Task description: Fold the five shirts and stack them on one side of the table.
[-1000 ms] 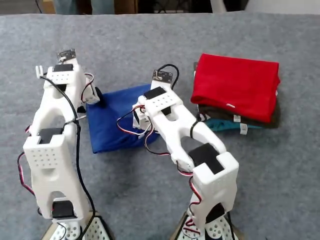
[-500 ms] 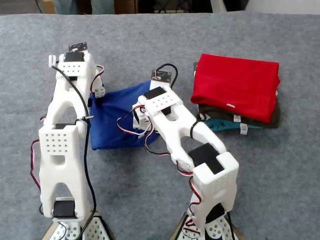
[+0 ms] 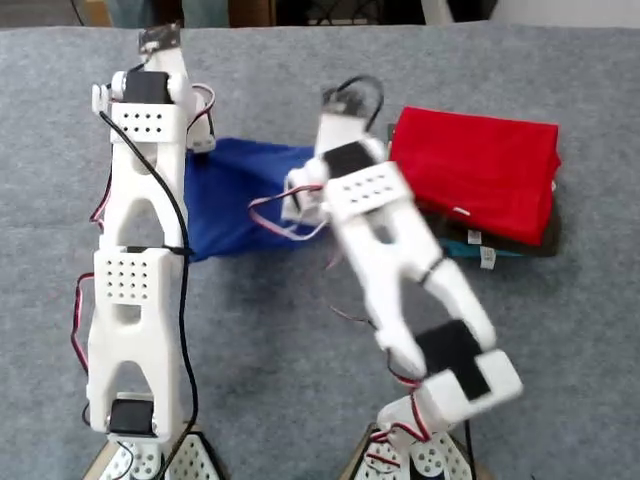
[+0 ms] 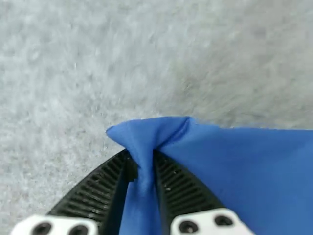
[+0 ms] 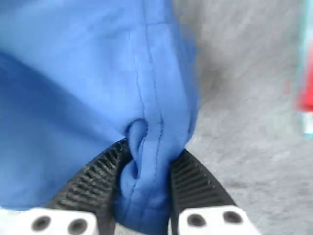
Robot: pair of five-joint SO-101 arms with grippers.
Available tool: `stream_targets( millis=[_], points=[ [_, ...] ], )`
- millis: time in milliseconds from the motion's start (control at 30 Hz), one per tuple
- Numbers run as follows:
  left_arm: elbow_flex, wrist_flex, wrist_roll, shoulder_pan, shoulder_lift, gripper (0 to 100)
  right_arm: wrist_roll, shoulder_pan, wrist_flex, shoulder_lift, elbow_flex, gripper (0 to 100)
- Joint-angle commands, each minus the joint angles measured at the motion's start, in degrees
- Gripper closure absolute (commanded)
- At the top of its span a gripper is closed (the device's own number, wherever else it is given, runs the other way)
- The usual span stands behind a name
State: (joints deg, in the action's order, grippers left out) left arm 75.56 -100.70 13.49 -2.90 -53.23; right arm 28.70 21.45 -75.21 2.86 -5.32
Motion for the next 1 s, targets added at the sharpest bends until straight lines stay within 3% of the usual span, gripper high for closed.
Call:
stream_targets(
  millis=[0, 233, 533, 967],
  points=[
    [5.23, -0.09, -0.26, 1.98, 4.31, 97, -3.34, -5.80, -3.08, -8.04, 3.65, 93.8],
    [13.49, 2.99, -0.18, 10.77, 5.89, 97, -9.49, -15.30, -3.25, -17.36, 4.79, 93.8],
    [16.40, 24.53, 4.13, 16.75, 5.71, 97, -14.33, -25.76, 2.20, -24.04, 4.70, 93.8],
    [-2.07, 48.44, 4.22, 28.79, 5.27, 97, -19.96, -42.20, 5.80, -25.19, 4.26, 93.6]
  ],
)
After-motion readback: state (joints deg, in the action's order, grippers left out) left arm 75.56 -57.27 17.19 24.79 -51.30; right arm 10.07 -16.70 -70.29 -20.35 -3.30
